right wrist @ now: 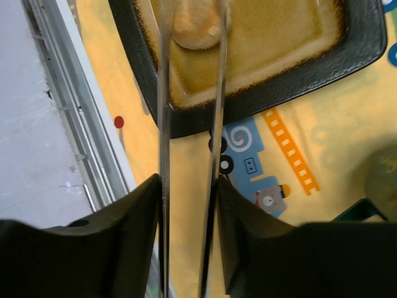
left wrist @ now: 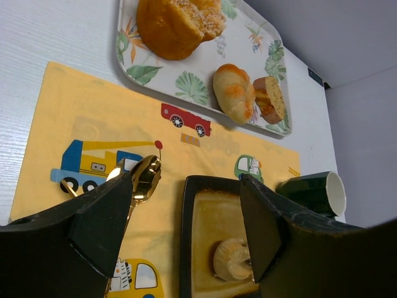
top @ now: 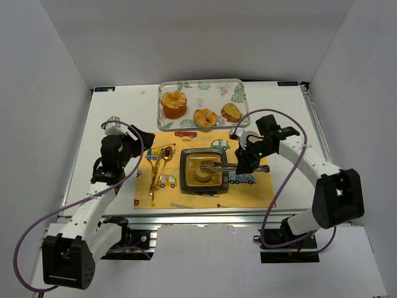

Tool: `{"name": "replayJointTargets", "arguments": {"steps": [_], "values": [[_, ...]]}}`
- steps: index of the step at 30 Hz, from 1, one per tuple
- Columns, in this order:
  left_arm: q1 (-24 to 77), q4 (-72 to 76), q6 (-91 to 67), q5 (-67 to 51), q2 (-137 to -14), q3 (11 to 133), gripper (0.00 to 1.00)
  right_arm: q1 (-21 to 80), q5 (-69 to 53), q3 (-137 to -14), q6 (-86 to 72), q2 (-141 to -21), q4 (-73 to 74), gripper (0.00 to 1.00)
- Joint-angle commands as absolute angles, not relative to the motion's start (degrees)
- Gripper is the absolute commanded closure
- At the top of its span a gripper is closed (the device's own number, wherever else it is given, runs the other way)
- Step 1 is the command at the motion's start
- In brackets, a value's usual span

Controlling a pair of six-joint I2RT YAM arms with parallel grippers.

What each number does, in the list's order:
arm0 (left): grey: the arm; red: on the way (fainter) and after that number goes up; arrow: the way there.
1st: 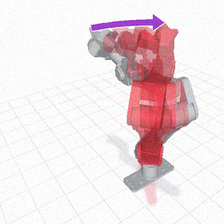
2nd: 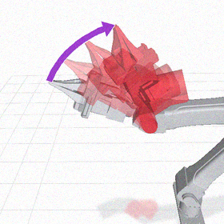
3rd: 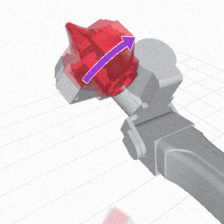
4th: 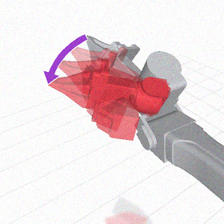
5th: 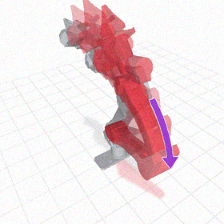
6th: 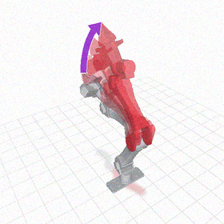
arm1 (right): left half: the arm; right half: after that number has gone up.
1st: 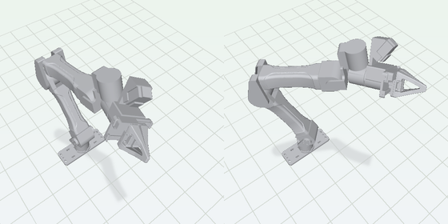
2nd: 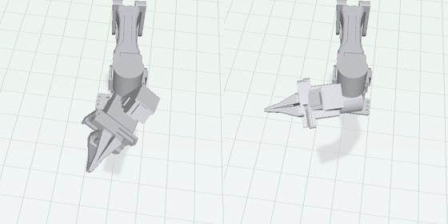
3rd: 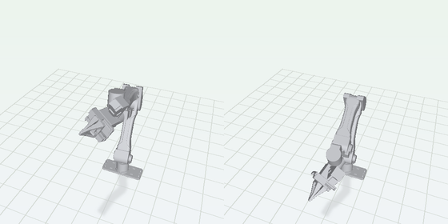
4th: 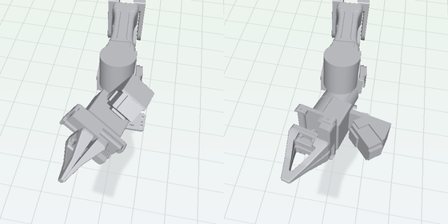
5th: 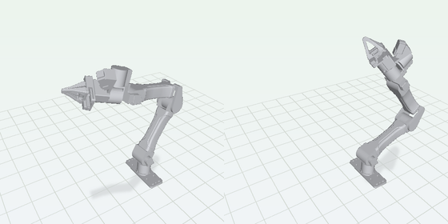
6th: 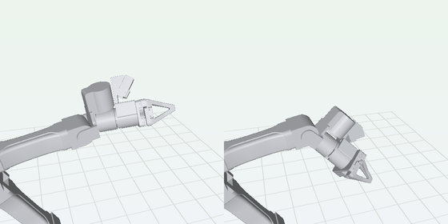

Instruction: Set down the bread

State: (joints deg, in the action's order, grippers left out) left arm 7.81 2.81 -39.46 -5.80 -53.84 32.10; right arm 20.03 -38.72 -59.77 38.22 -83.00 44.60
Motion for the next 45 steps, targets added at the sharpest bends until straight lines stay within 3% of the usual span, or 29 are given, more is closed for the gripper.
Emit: {"name": "replayJointTargets", "arguments": {"steps": [1,4,10,15,21,29,37,45], "values": [[7.7,2.6,-39.0,-6.9,-51.1,31.3,0.21,20.4,-38.2,-61.8,36.4,-81.7,41.5,0.53],[7.7,2.4,-39.3,-6.8,-49.7,30.8,0.21,20.3,-38.1,-62.4,36.4,-80.8,41.2,0.48],[7.7,1.8,-40.0,-6.1,-47.4,29.8,0.21,20.2,-38.3,-65.2,34.9,-78.9,39.3,0.49],[7.6,0.8,-39.6,-5.8,-46.8,30.2,0.2,20.3,-35.7,-71.4,30.5,-80.8,33.2,0.56],[7.7,1.2,-39.5,-6.1,-47.6,30.6,0.2,21.3,-23.0,-77.9,22.2,-90.7,23.5,0.68],[7.6,1.8,-39.9,-5.5,-47.6,30.5,0.2,23.8,-13.8,-90.6,16.4,-102.7,25.7,0.57],[7.7,1.5,-40.3,-5.2,-46.6,29.4,0.2,24.8,-13.1,-91.2,13.0,-105.4,26.5,0.47],[7.6,0.9,-40.3,-4.8,-45.5,28.9,0.2,25.9,-10.4,-88.9,13.4,-105.6,27.3,0.46]]}}
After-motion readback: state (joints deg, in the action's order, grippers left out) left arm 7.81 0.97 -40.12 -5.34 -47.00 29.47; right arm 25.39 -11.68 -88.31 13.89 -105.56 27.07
